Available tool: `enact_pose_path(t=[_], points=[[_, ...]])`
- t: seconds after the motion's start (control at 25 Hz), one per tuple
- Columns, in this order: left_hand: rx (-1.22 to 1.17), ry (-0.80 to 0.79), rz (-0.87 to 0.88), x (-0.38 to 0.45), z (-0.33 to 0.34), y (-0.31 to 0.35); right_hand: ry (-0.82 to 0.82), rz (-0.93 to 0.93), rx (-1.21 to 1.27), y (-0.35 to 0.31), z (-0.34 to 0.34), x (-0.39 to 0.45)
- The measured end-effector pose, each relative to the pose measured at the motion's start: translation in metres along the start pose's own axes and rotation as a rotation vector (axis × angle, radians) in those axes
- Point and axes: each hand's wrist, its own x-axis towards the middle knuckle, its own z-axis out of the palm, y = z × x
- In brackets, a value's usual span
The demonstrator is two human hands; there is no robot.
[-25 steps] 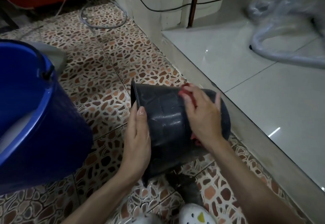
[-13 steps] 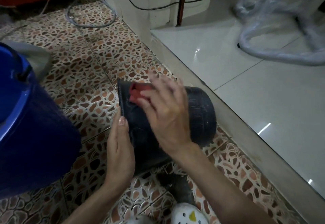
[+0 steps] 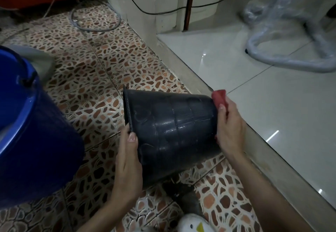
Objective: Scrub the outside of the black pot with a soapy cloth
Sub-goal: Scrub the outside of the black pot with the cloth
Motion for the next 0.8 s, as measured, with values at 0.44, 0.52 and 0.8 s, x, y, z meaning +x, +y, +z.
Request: enact_pose_path(t=[0.44,0.52,0.8], points=[[0.002,0.038,0.032,0.049,0.018,0.039,-0.223,-0.673,-0.215,-0.054,0.052,-0.068],[-0.043,0.036,0.012,0.050,0.014,0.037,-0.166,-0.512,-0.208,-0.033,0.043,-0.047],[-0.054,0.083,0.043,0.045,0.008,0.024,0.084,-0.072,0.145,-0.014,-0.001,-0.003]])
